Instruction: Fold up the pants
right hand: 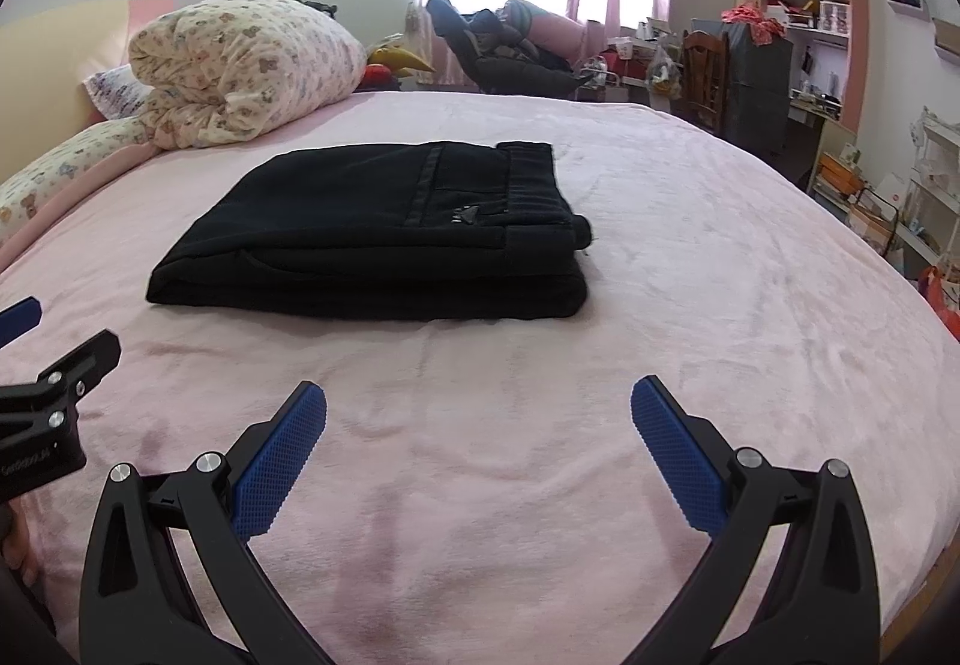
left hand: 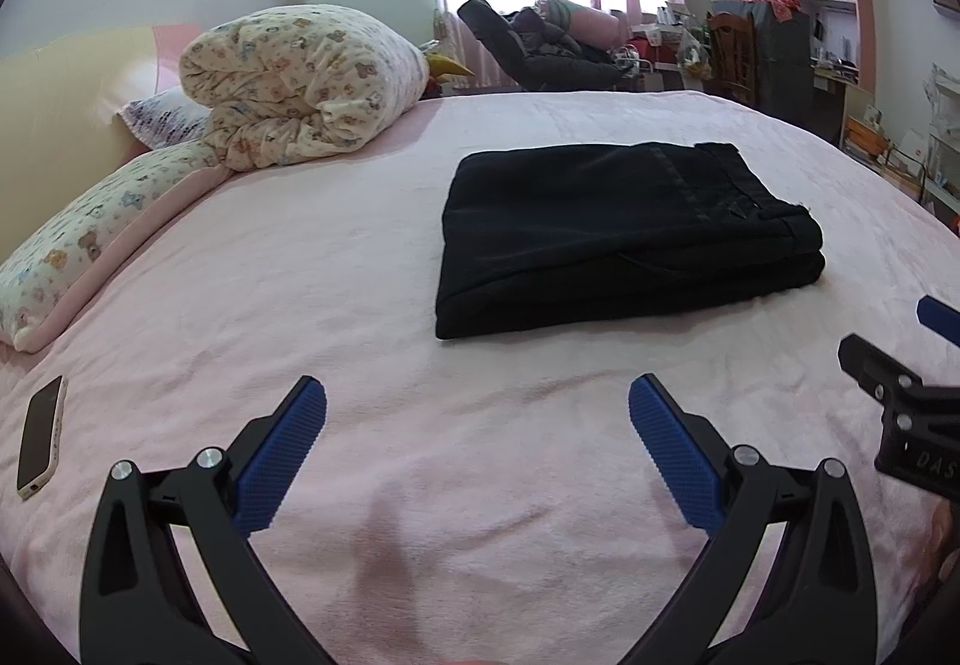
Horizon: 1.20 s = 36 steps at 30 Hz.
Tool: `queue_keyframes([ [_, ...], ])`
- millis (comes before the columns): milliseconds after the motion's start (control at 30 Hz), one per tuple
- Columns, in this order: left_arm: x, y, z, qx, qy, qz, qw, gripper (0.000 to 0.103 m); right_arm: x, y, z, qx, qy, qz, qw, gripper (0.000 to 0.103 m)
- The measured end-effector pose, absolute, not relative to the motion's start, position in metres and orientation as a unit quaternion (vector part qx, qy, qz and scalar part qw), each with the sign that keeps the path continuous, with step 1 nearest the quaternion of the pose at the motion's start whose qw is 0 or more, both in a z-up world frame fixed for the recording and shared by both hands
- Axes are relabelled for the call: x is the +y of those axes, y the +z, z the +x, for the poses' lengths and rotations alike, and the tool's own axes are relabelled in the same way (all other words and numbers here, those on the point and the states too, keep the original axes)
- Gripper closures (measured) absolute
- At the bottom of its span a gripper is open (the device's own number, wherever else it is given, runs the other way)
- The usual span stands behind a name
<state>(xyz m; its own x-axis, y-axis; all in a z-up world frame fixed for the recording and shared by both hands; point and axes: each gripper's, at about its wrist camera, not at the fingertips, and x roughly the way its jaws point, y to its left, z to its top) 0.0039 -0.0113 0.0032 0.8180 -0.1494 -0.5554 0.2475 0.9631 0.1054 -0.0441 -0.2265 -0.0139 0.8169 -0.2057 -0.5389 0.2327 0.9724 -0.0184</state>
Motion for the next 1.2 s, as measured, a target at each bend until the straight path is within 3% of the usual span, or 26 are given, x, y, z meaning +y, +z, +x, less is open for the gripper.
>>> queue_keyframes([
  [1200,-0.025,0.000,0.007,0.296,-0.122,0.092,0.943,0.002,-0.257,-0.006,-0.041,0.283,-0.147,0.014,0.948,0.001],
])
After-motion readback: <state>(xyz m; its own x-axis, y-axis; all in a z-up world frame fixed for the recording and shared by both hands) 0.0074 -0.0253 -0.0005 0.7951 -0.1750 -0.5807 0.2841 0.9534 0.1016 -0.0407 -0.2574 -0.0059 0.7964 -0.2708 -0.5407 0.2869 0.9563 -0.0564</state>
